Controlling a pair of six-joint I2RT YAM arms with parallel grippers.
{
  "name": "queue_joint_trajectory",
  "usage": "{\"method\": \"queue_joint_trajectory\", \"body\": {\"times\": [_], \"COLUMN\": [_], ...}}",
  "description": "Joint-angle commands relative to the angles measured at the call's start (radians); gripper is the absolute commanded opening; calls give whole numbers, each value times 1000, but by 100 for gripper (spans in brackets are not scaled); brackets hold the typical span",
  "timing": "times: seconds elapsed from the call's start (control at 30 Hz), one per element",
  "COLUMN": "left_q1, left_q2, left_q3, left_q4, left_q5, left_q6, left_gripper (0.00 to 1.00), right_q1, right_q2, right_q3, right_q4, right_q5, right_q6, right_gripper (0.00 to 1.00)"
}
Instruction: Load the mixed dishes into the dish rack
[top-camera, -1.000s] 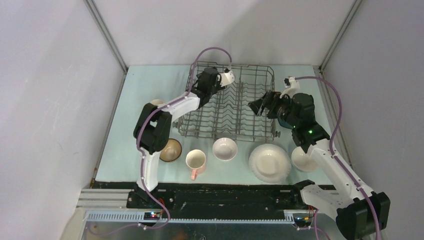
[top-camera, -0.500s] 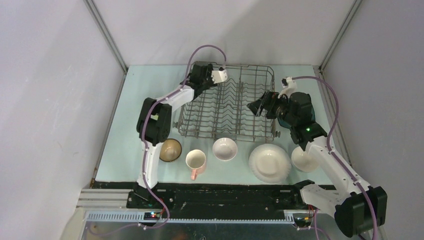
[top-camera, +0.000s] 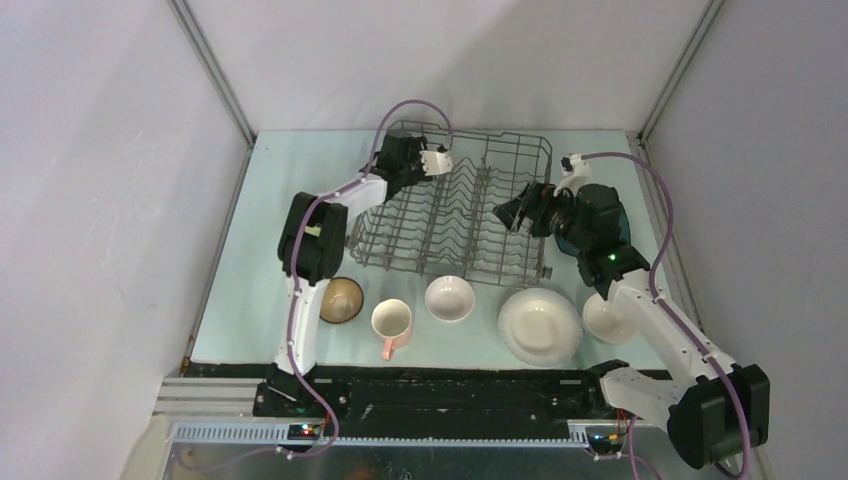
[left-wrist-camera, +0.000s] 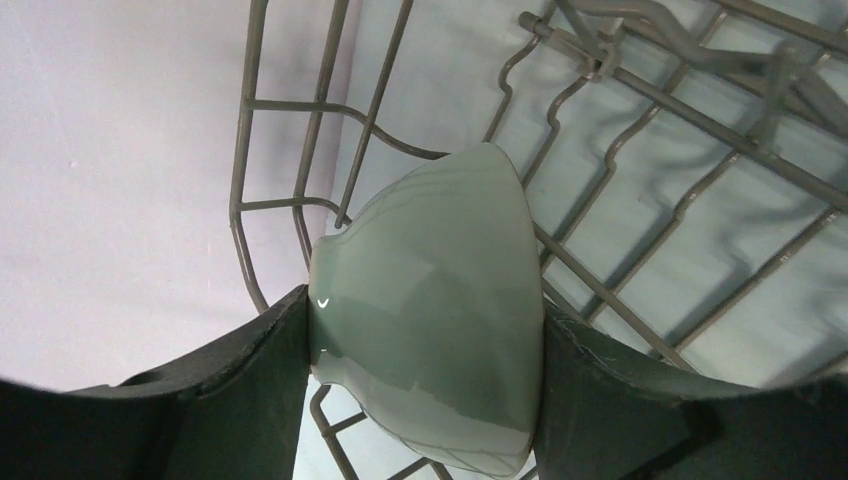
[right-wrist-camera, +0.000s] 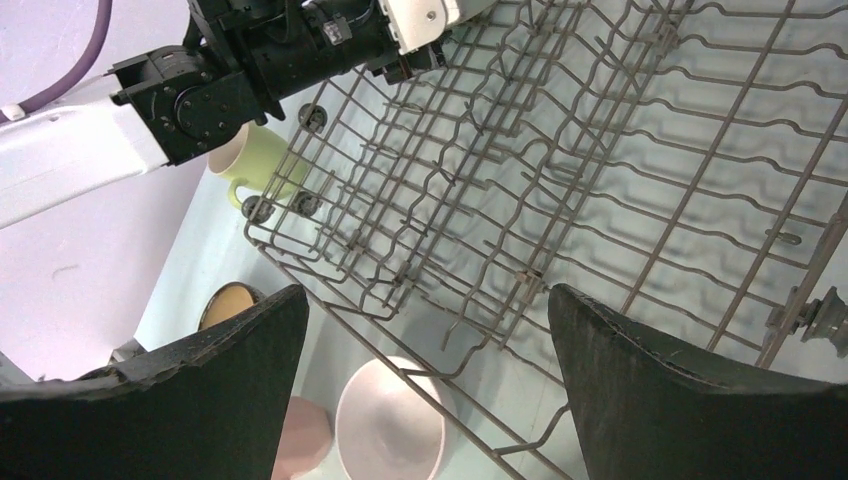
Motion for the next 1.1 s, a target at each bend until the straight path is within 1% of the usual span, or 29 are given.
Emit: {"method": "queue_joint_trajectory", "body": {"times": [0.0, 0.07, 0.13, 0.17, 0.2, 0.23, 0.27, 0.33, 0.4, 0.5, 0.67, 0.8, 0.87, 0.9, 0.93, 0.97, 1.0, 1.03, 1.07], "left_q1": [7, 7, 7, 7, 7, 7, 7, 7, 7, 7, 7, 7, 7, 7, 7, 7, 4, 2, -3], "left_q2": [-78, -84, -89, -92, -95, -101, -106, -124, -142, -160, -191, -254, -291, -302, -326, -353, -366, -396, -413], "left_q3": [-14, 4, 16, 19, 19, 19, 19, 14, 3, -2, 9, -19, -33, -33, -30, -29, -33, -37, -39], "left_q4": [-70, -126, -178, -204, -217, -241, -254, -320, -345, -342, -388, -362, -290, -254, -239, -209, -191, -145, -125], "left_q5": [105, 108, 113, 114, 115, 119, 132, 152, 173, 168, 189, 202, 182, 166, 153, 125, 84, 51, -27], "left_q6": [23, 18, 25, 29, 28, 17, 11, 17, 17, 10, -13, -59, -155, -234, -271, -351, -398, -500, -559], "left_gripper": [58, 59, 65, 70, 71, 75, 86, 98, 100, 100, 100, 100, 100, 100, 100, 100, 100, 100, 100], "right_q1": [-4, -5, -5, -5, -7, -7, -7, -7, -8, -11, -14, -17, -20, -20, -24, -27, -35, -41, -51], "right_q2": [0, 0, -3, -4, -5, -7, -10, -17, -25, -32, -44, -61, -65, -64, -62, -58, -55, -50, -48], "right_q3": [-2, -2, -2, -2, -2, -2, -2, -2, -2, -2, -6, -16, -19, -19, -19, -19, -19, -19, -19], "right_q4": [52, 55, 53, 51, 49, 45, 42, 37, 36, 36, 26, 27, 25, 25, 9, -3, -18, -26, -39], "right_q5": [8, 3, 1, 2, 2, 4, 6, 12, 14, 13, 6, 4, 6, 15, 23, 33, 36, 39, 42], "right_q6": [-5, -5, -4, -5, -6, -4, -3, -2, -5, -9, -9, -10, -11, -11, -7, -3, 6, 14, 18], "right_gripper": [92, 92, 92, 92, 92, 92, 92, 92, 92, 92, 92, 92, 92, 92, 92, 92, 92, 91, 91]}}
